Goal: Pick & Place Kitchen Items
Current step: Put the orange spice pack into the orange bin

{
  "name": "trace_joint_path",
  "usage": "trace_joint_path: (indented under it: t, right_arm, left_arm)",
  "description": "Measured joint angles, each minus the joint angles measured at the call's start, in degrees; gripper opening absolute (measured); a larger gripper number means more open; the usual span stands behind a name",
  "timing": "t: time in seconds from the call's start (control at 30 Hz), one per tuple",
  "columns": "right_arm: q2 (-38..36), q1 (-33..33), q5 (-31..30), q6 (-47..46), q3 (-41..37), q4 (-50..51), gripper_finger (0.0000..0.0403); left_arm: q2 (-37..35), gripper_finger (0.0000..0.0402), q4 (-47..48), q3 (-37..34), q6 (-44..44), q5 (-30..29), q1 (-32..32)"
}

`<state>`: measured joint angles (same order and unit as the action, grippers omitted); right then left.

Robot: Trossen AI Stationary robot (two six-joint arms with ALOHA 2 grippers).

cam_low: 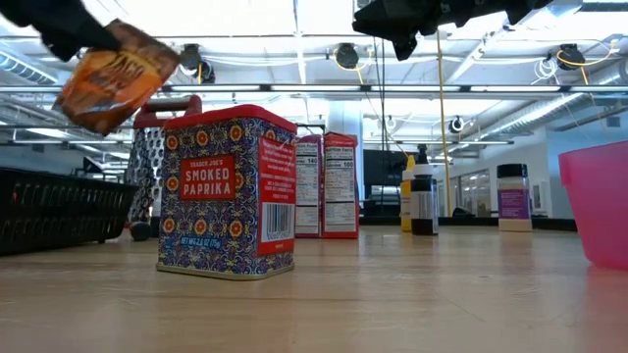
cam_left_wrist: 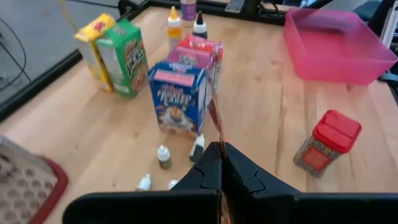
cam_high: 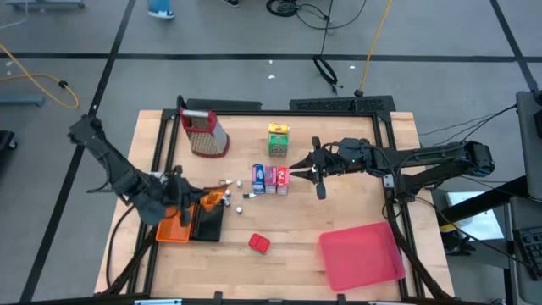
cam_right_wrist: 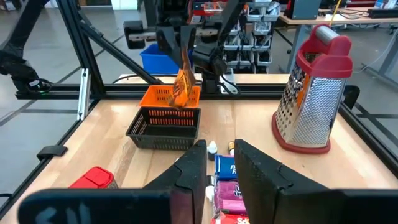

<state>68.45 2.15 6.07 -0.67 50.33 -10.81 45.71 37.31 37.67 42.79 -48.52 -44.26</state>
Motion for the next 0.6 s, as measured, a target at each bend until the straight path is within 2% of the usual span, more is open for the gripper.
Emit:
trace_joint_path:
  t: [0.17,0.4,0.5,0.6]
  right_arm:
    - [0.0,0.0,0.0,0.0,0.0,-0.02,0.0075]
    - [0.0,0.0,0.0,0.02,0.0,-0.02,0.0075]
    - [0.01,0.0,0.0,0.02,0.0,0.0,0.0075]
    - [0.02,0.0,0.0,0.02,-0.07,-0.07,0.0075]
  left_arm:
    - [0.02,0.0,0.32,-3.47,7.4,-5.61,-6.0]
    - [0.0,0.0,0.35,-5.03,11.77,-9.02,-12.09]
    - [-0.07,0.0,2.73,-5.03,15.19,-11.81,-14.5]
    - [-0.08,0.0,7.01,-5.03,21.89,-11.91,-16.74]
